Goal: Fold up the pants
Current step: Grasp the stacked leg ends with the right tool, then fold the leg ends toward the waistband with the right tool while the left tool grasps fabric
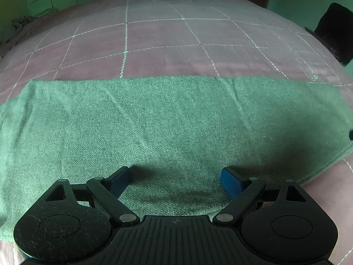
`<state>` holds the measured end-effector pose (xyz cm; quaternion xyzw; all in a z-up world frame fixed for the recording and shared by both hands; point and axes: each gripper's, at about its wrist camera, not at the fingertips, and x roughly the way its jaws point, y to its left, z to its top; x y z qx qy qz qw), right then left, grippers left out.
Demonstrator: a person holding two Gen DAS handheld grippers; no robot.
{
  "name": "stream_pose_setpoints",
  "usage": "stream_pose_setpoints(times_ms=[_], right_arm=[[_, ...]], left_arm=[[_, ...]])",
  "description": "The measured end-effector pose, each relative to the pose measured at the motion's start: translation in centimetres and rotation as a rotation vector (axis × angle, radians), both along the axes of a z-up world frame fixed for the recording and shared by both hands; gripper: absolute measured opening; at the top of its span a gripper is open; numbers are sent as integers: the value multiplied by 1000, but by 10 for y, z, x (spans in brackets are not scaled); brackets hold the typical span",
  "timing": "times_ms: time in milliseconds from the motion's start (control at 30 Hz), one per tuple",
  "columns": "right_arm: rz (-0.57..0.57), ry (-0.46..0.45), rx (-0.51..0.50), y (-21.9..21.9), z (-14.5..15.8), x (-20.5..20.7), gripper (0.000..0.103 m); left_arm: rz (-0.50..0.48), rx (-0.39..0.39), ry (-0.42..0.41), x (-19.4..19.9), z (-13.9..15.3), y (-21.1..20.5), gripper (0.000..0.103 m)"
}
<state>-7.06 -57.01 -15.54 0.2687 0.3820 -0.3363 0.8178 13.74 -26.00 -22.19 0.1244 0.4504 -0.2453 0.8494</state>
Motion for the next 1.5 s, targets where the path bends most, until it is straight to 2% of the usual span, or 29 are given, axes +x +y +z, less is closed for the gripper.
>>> stream_pose_setpoints(times_ms=[67,100,167,233,300,367,533,600,633,667,733,800,833,867,933,1000,1067,1167,1267,1500], right_arm=[[-26,-21,12,1,1,3,49],[-31,-40,19,1,2,3,38],[-48,-67,35,0,5,0,32],[-53,-61,29,-2,3,-3,33],[-74,-85,74,-6,0,-6,42],[-91,-123,112,-9,1,-8,42],[-89,-134,110,-2,4,1,42],[-73,-85,83,-2,-1,7,32],[-79,-78,79,-3,-2,7,29],[-96,-97,83,-5,0,3,21],[-103,-127,68,-4,7,-1,19],[-86,-123,25,0,12,0,22],[-79,-83,7,1,8,4,28],[-75,-53,11,1,4,7,30],[-82,-60,37,0,0,8,35],[-91,-78,56,0,2,9,47],[-87,-75,64,2,0,12,50],[-34,-2,-25,12,-3,25,39],[-47,-7,-45,13,4,26,17],[-48,37,-85,15,2,30,16]], left_arm=[[-2,-1,6,1,1,2,88],[-2,-1,10,1,1,2,88],[-5,0,8,0,2,3,88],[-5,1,2,-1,1,3,88],[0,2,0,-2,1,3,89],[4,5,0,-1,1,1,89],[6,3,-1,-2,0,2,89],[7,2,2,-2,0,2,89],[6,1,2,-2,0,2,89],[5,2,1,-2,0,2,89],[5,2,0,-2,0,2,89],[8,2,0,-1,0,1,89],[9,1,-1,-2,0,1,89],[8,0,-2,-2,0,2,89],[7,-1,-5,-2,-1,2,89],[10,0,-7,-2,-1,1,89],[11,-1,-8,-3,0,2,89],[7,-7,-6,-3,0,3,89],[7,-15,-2,-1,0,4,89],[-1,-10,1,0,3,4,89]])
